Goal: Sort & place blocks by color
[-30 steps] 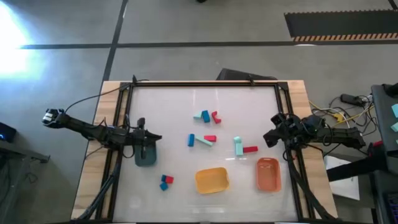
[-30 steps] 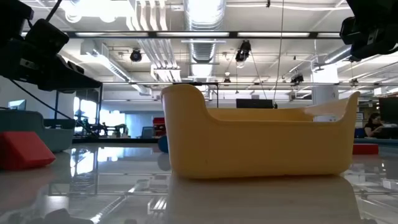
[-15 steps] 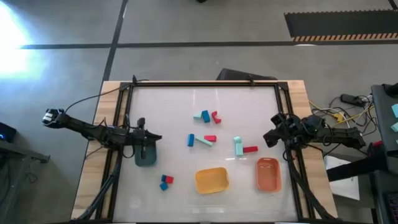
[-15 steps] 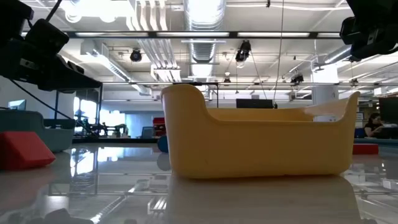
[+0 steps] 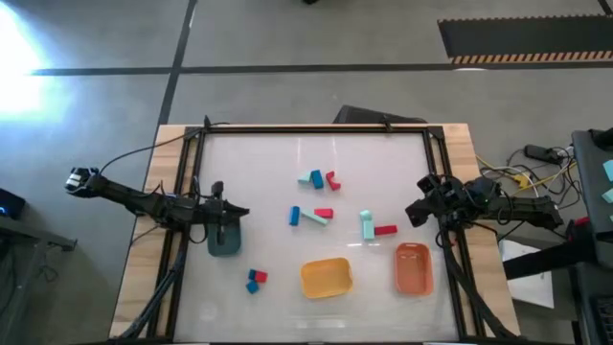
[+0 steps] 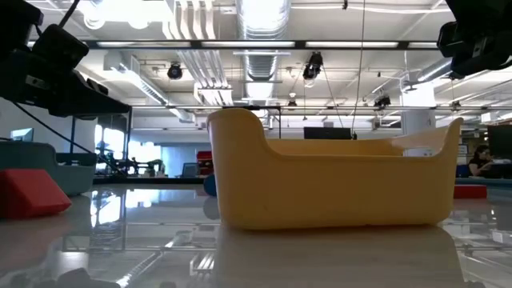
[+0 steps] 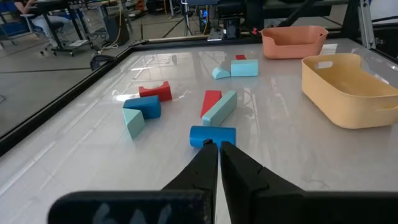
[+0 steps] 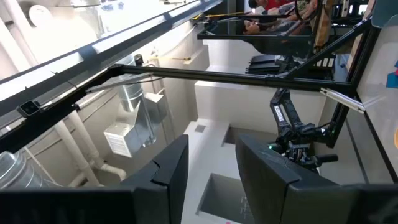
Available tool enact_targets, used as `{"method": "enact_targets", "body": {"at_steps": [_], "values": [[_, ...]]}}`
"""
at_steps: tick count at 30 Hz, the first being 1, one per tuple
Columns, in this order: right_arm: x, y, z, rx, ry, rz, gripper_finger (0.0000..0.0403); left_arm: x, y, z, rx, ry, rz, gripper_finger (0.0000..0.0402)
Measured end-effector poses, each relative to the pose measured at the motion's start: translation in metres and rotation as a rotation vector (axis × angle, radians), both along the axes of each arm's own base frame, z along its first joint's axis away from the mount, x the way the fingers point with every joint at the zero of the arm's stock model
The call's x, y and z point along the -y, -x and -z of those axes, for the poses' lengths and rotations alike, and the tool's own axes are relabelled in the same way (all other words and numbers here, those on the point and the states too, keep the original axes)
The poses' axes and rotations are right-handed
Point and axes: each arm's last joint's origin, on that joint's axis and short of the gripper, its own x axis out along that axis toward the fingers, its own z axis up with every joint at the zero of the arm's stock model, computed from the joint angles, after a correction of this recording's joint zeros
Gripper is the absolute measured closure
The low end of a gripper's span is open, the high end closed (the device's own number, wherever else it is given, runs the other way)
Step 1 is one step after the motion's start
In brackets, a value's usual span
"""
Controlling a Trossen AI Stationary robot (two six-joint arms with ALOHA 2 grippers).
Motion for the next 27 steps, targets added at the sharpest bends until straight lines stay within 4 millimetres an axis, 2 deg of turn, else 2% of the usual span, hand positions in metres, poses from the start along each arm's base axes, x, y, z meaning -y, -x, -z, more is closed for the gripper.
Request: {"method": "enact_targets", "body": {"at_steps": [19, 27], "values": [[0.0, 0.0, 0.0, 0.0, 0.0, 0.0, 0.028, 0.0, 0.0, 0.0, 0.0, 0.0, -0.002, 0.0398], [0.0, 0.0, 0.0, 0.0, 0.0, 0.0, 0.028, -0.001, -0.002, -0.012, 0.124, 0.027, -0.048, 0.0398]]}}
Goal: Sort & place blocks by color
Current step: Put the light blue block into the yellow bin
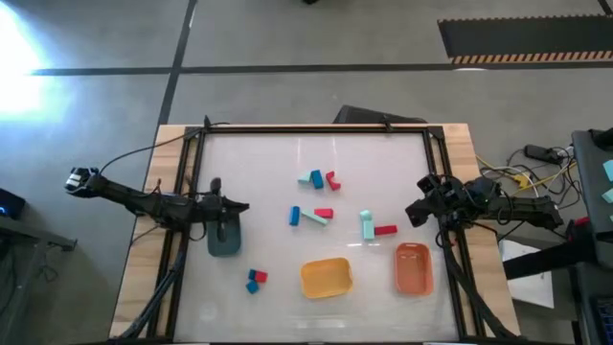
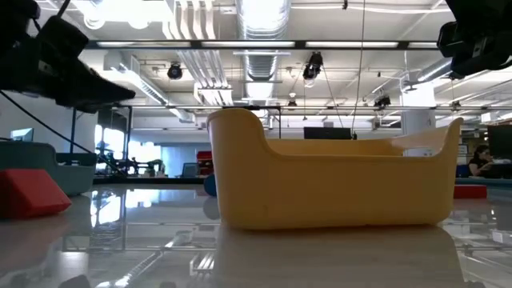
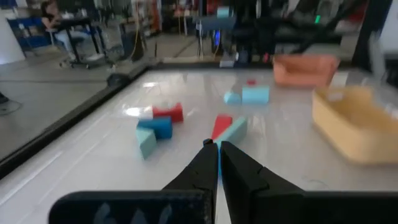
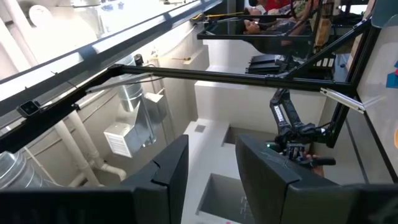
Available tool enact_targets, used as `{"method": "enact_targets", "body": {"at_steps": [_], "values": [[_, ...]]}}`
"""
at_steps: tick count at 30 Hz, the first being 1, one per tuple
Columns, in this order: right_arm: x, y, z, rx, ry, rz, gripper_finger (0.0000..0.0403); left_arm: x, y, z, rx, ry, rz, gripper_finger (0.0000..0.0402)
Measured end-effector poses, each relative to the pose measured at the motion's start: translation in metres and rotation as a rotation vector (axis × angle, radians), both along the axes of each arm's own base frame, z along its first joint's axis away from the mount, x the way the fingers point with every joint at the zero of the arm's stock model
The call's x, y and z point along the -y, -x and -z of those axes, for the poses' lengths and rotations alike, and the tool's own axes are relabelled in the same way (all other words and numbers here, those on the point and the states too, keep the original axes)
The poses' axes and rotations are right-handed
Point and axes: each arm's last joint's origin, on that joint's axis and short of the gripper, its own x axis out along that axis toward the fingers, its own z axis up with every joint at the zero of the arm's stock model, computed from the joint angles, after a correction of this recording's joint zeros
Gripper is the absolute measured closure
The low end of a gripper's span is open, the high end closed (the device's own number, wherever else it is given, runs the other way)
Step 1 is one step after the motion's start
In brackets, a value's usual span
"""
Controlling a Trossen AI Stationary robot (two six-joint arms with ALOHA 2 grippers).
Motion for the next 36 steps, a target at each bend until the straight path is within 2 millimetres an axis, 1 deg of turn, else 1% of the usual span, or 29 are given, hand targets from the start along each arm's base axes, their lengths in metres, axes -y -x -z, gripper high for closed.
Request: {"method": "enact_targets", "body": {"at_steps": [9, 16, 19, 29, 30, 34, 36], "values": [[0.0, 0.0, 0.0, 0.002, 0.0, 0.0, 0.028, 0.001, -0.001, -0.025, 0.254, 0.075, 0.028, 0.0398], [0.0, 0.001, -0.001, 0.012, -0.005, -0.002, 0.028, 0.0, 0.002, -0.038, 0.39, 0.109, 0.028, 0.0398], [0.0, 0.002, -0.004, 0.046, -0.004, -0.002, 0.028, 0.0, 0.002, -0.041, 0.41, 0.114, 0.028, 0.0398], [0.0, 0.001, -0.003, 0.028, -0.002, -0.001, 0.028, 0.0, 0.002, -0.042, 0.415, 0.115, 0.028, 0.0398], [0.0, 0.001, -0.003, 0.02, -0.027, -0.005, 0.028, 0.0, 0.002, -0.042, 0.418, 0.116, 0.028, 0.0398], [0.002, 0.001, -0.003, -0.031, -0.233, -0.024, 0.028, 0.0, 0.002, -0.042, 0.421, 0.117, 0.028, 0.0398], [0.002, 0.0, -0.003, -0.037, -0.257, -0.026, 0.028, 0.0, 0.002, -0.043, 0.427, 0.118, 0.028, 0.0398]]}}
